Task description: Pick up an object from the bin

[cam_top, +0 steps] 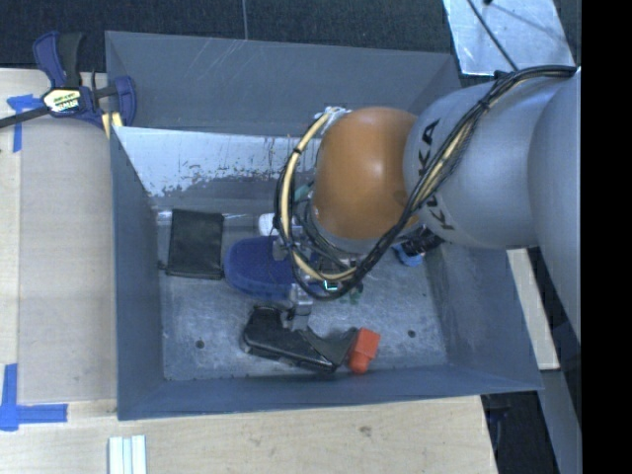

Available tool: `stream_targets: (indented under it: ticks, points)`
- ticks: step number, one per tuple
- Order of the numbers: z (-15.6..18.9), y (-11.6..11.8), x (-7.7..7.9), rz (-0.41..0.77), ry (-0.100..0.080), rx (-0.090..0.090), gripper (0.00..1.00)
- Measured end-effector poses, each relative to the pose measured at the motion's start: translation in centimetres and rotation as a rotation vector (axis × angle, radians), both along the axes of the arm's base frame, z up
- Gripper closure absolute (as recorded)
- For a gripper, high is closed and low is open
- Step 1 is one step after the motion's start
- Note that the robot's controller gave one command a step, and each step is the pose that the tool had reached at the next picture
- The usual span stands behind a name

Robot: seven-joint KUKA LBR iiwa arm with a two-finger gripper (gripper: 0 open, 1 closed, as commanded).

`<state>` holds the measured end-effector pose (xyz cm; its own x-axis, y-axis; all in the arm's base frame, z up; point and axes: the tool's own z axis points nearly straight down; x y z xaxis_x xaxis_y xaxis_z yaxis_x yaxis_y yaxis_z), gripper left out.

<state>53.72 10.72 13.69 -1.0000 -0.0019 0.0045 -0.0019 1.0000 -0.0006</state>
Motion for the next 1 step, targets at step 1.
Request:
stream_targets:
  ticks: [1]
  points:
    - [-6.87,4.65,6.46,0.022,-0.010,0.004,0.00]
